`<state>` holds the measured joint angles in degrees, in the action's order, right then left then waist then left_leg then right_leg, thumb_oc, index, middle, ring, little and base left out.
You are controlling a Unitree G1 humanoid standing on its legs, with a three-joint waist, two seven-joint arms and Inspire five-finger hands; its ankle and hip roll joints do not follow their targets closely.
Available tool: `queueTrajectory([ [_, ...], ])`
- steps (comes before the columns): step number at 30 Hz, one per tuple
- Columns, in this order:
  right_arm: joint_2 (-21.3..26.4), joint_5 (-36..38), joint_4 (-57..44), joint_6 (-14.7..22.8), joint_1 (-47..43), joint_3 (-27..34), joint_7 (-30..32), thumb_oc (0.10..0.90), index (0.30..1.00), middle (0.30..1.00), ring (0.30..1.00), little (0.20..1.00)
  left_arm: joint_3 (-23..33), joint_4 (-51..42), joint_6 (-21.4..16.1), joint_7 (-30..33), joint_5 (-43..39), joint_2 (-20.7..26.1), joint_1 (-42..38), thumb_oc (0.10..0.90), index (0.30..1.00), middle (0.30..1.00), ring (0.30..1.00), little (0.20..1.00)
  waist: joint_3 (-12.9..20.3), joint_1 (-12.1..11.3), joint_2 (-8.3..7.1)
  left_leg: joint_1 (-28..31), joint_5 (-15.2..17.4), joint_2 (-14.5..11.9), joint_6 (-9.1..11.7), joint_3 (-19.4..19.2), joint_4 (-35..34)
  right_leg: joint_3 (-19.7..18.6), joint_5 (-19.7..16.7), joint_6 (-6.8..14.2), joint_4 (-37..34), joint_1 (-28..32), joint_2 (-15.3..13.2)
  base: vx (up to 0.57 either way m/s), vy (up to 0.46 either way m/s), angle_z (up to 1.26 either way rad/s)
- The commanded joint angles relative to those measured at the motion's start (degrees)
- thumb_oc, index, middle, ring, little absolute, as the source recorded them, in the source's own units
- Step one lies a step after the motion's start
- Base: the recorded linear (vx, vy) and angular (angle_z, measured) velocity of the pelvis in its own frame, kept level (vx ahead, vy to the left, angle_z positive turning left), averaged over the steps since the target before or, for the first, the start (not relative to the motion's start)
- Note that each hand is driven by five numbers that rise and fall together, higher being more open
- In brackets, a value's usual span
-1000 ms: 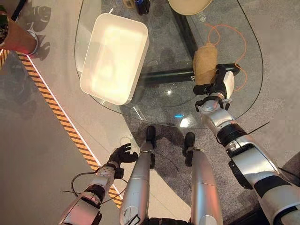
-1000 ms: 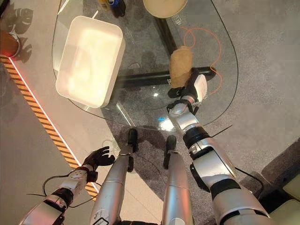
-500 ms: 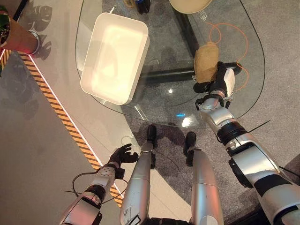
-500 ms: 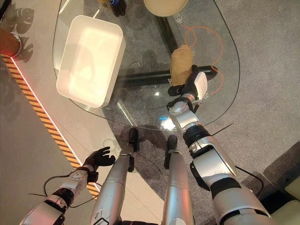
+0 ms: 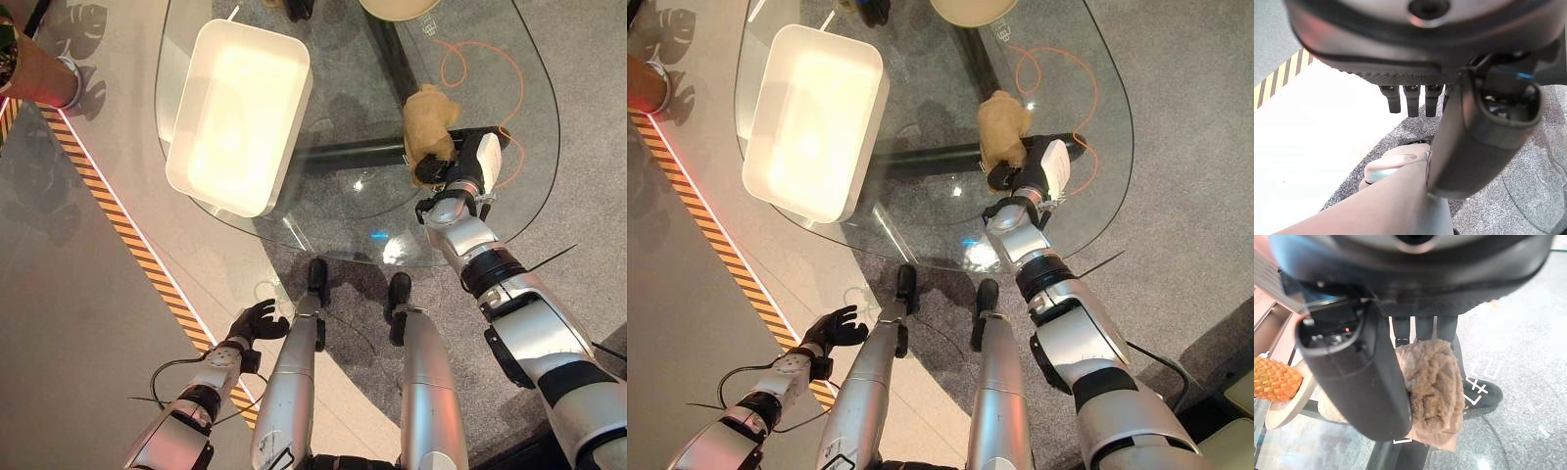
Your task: Wipe the table with a cloth and put it in the basket.
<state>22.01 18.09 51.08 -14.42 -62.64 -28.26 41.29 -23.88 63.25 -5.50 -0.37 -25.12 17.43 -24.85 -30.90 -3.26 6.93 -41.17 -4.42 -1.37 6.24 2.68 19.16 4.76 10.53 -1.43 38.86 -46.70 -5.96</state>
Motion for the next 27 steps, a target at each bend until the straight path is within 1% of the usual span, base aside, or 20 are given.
queueTrajectory([
  [1,0.19,-2.79,-1.59,2.55,-4.06,-1.91,-0.06,0.1,0.3,0.3,0.3,0.2,-2.3,0.52,0.56,-0.11,0.15,-2.59,3.49,0.8,0.9,0.9,0.9,0.9,1.11,-0.43,1.37,-0.26,6.1,3.43,-5.01,-4.36,7.57,0.34,-4.86,-0.16,-6.98,2.45,1.95,0.0,0.0,0.0],
  [11,1.51,-8.13,-1.89,1.21,-5.25,-3.32,0.8,0.1,0.3,0.3,0.3,0.2,-2.62,0.4,0.48,-0.05,-0.05,-2.4,3.49,0.8,0.9,0.9,0.9,0.9,1.11,-0.54,1.39,-0.7,6.08,3.5,-5.07,-4.22,7.84,0.45,-4.95,-0.04,-6.67,1.97,1.94,0.0,0.0,0.0],
  [15,2.52,-11.53,-1.24,0.17,-5.98,-4.79,-0.06,0.1,0.3,0.3,0.3,0.2,-2.68,0.44,0.4,-0.2,-0.05,-2.28,3.36,0.8,0.9,0.9,0.9,0.9,1.11,-0.7,1.41,-0.89,6.01,3.54,-5.1,-4.07,7.76,0.64,-5.01,0.06,-6.77,1.86,1.84,0.0,0.0,0.0],
  [17,2.71,-12.32,-0.78,0.42,-6.25,-5.36,-0.58,0.1,0.3,0.3,0.3,0.2,-2.73,0.39,0.38,-0.26,0.05,-2.2,3.34,0.8,0.9,0.9,0.9,0.9,1.11,-0.84,1.44,-0.86,5.98,3.54,-5.18,-4.05,7.64,0.74,-5.03,0.1,-6.83,1.88,1.78,0.0,0.0,0.0],
  [20,2.87,-15.66,0.05,1.45,-6.79,-6.72,-3.74,0.1,0.3,0.3,0.3,0.2,-2.82,0.45,0.29,-0.53,0.14,-1.99,3.03,0.8,0.9,0.9,0.9,0.9,1.11,-1.07,1.47,-1.16,5.86,3.62,-5.19,-3.91,7.63,0.95,-5.08,0.19,-6.76,1.58,1.71,0.0,0.0,0.0],
  [24,2.31,-20.01,0.09,1.57,-6.39,-9.25,-8.51,0.1,0.3,0.3,0.3,0.2,-2.78,0.38,0.44,-0.6,0.41,-1.79,2.74,0.8,0.9,0.9,0.9,0.9,1.11,-1.23,1.43,-0.89,5.71,3.71,-5.13,-3.79,7.27,1.22,-5.2,0.3,-7.16,1.93,1.55,-0.01,-0.014,0.04],
  [27,1.57,-21.55,-0.1,1.91,-5.87,-11.05,-11.0,0.1,0.3,0.3,0.3,0.2,-2.8,0.49,0.27,-0.65,0.48,-1.76,2.54,0.8,0.9,0.9,0.9,0.9,1.11,-1.3,1.43,-0.92,5.66,3.75,-5.09,-3.83,7.22,1.29,-5.22,0.32,-7.4,2.01,1.45,0.0,0.0,0.0],
])
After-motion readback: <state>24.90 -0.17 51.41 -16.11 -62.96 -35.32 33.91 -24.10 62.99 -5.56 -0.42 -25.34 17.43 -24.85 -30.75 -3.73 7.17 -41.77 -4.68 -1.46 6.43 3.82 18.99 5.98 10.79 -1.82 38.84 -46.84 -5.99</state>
